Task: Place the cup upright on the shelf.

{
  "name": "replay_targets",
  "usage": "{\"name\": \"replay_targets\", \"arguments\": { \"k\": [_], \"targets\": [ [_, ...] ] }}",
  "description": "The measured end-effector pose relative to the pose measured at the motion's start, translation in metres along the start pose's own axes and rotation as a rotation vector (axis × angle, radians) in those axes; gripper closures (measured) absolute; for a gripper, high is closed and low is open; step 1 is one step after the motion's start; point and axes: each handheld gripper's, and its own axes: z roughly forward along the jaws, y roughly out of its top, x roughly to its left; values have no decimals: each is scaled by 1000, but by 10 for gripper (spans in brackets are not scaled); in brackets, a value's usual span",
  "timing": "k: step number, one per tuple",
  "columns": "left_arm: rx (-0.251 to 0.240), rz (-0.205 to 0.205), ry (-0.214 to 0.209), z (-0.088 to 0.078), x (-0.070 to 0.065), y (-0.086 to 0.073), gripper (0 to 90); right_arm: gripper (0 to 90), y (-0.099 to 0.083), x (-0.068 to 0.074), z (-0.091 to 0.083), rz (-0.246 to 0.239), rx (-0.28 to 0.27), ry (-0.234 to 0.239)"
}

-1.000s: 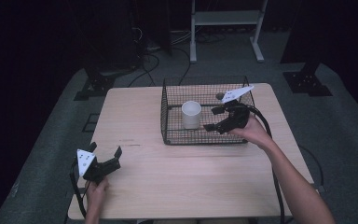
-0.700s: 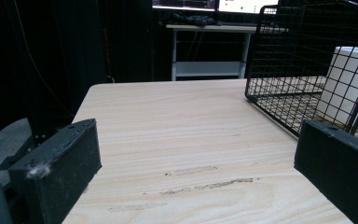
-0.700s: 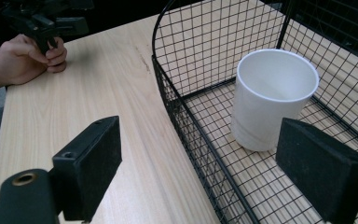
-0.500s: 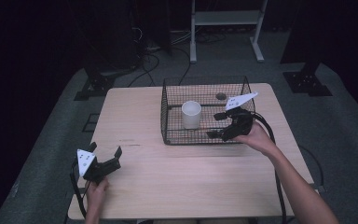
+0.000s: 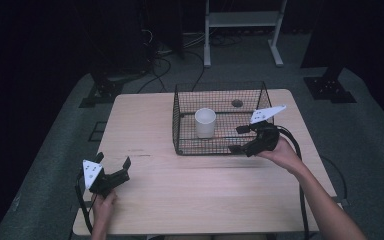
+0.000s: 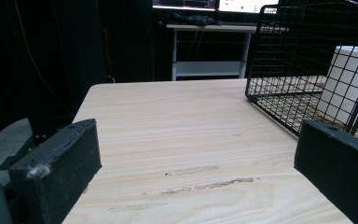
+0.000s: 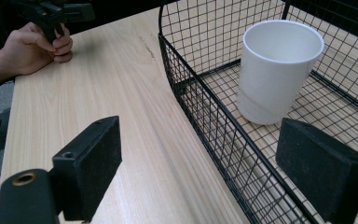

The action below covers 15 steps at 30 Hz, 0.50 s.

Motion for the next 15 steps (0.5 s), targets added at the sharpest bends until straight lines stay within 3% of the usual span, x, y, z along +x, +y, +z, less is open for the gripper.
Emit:
{"name": "replay_targets", "arguments": {
  "k": [15],
  "targets": [
    [1,2,2,0,-1,0,0,133,-31,2,-14,41,-26,-4]
  ]
}}
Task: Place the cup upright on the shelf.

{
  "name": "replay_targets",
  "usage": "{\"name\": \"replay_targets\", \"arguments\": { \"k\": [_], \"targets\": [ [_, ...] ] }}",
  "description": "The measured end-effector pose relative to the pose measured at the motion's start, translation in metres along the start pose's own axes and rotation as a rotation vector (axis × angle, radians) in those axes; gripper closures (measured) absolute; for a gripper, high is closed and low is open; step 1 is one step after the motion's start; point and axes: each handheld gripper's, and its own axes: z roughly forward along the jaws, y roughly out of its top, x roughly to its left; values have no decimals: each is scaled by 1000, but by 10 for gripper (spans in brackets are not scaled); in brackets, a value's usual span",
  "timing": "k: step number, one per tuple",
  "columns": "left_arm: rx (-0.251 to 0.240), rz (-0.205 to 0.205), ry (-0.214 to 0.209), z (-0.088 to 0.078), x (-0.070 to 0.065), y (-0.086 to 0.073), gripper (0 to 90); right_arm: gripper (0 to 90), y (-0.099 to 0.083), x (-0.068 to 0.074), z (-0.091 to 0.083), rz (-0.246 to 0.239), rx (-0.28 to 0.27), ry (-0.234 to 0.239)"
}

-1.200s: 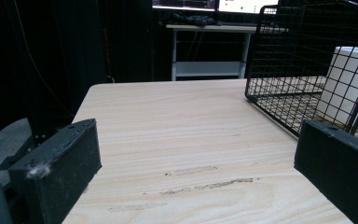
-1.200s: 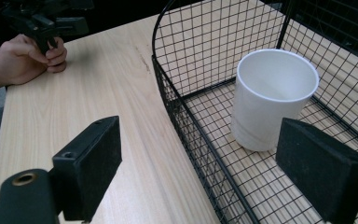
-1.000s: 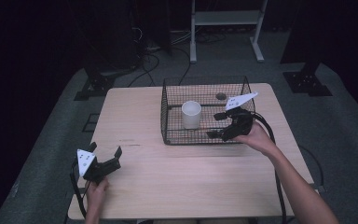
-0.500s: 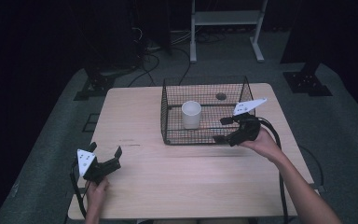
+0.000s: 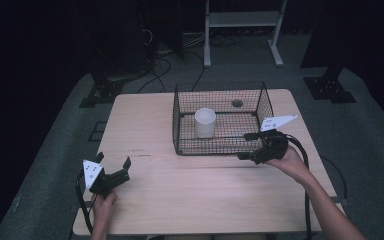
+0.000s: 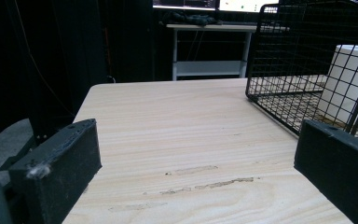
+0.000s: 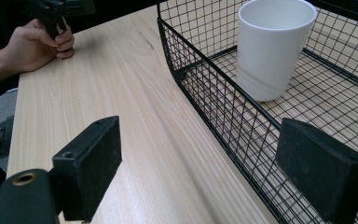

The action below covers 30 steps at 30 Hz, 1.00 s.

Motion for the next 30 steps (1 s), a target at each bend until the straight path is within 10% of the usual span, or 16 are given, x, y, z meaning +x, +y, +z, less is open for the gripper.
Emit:
{"name": "replay_targets", "arguments": {
  "k": [30],
  "targets": [
    [0,5,1,0,-1,0,0,139,-40,11,-30,18,-17,-39]
  ]
}}
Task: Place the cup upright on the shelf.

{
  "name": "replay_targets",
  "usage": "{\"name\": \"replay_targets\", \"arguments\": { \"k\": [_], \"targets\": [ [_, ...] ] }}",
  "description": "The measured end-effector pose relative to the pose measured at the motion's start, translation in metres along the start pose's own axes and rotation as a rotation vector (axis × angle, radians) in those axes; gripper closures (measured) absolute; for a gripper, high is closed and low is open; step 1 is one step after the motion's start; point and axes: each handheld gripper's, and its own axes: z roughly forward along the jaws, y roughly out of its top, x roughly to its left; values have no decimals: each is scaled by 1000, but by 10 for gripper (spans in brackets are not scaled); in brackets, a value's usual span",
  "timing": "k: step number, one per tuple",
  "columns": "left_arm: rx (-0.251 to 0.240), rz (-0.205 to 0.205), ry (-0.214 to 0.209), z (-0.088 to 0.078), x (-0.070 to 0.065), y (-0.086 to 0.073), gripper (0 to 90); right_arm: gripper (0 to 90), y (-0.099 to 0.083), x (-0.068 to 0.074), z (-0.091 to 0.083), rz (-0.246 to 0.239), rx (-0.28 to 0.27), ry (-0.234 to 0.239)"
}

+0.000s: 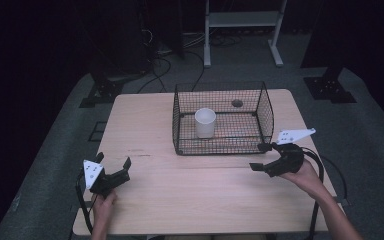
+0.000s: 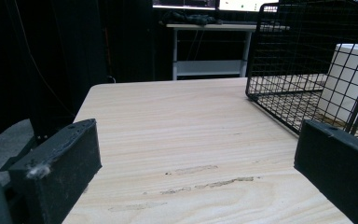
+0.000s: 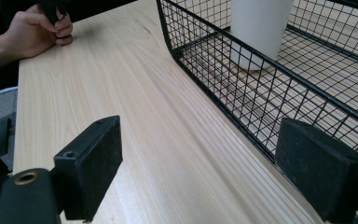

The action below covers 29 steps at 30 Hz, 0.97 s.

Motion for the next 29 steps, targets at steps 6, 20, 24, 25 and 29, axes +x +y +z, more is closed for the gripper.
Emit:
{"name": "replay_targets", "arguments": {
  "k": [6,20,24,25,29],
  "targets": [
    [0,0,0,0,0,0,0,139,-8,4,-4,1,-15,-5],
    [0,3,-1,0,0,0,0,139,-32,12,-10,24,-28,-27],
    [0,3,-1,0,0,0,0,139,-41,15,-10,40,-38,-34],
    [0,3,-1,0,0,0,0,138,-42,17,-10,36,-43,-43],
    [0,1,1,0,0,0,0,129,-49,31,-9,30,-85,-70]
  ]
}}
